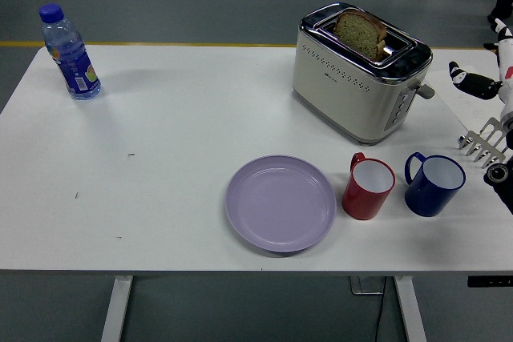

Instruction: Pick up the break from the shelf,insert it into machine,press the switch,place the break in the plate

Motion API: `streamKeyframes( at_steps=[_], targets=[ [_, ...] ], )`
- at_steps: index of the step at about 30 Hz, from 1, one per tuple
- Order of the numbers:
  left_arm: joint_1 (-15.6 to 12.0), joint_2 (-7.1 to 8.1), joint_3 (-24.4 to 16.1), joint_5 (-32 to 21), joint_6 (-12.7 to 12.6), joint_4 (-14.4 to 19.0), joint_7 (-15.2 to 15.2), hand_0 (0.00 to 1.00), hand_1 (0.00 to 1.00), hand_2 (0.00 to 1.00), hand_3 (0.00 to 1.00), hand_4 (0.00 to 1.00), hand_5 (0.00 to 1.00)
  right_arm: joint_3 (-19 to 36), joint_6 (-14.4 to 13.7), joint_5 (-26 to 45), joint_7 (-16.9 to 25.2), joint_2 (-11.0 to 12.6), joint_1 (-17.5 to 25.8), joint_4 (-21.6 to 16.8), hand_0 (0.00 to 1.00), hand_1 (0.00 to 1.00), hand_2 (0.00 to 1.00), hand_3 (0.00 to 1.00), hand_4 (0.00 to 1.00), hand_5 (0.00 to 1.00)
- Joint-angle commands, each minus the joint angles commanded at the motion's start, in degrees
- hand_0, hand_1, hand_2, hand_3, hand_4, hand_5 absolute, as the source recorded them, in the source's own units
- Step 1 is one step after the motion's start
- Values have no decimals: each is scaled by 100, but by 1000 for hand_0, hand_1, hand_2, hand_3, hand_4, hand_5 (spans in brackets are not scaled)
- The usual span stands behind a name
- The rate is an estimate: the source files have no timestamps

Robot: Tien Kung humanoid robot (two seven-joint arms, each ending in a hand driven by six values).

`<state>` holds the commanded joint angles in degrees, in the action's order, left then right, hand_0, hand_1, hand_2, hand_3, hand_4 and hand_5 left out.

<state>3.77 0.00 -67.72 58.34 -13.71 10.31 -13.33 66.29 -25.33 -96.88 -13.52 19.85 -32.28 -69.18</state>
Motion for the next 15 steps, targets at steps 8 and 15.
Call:
streamKeyframes(
  at_steps=[8, 15],
  targets=[
    [30, 10, 47, -75, -2, 0, 13, 676, 648, 701, 652, 469, 939, -637, 476, 82, -106, 79, -1029, 71, 838, 781, 904, 869, 771, 190],
    [66, 35, 119, -181, -16, 0, 23, 676, 648, 700, 652, 469, 938, -1292, 1182, -101, -486, -30, -1998, 407, 840, 771, 849, 852, 774, 188]
  ],
)
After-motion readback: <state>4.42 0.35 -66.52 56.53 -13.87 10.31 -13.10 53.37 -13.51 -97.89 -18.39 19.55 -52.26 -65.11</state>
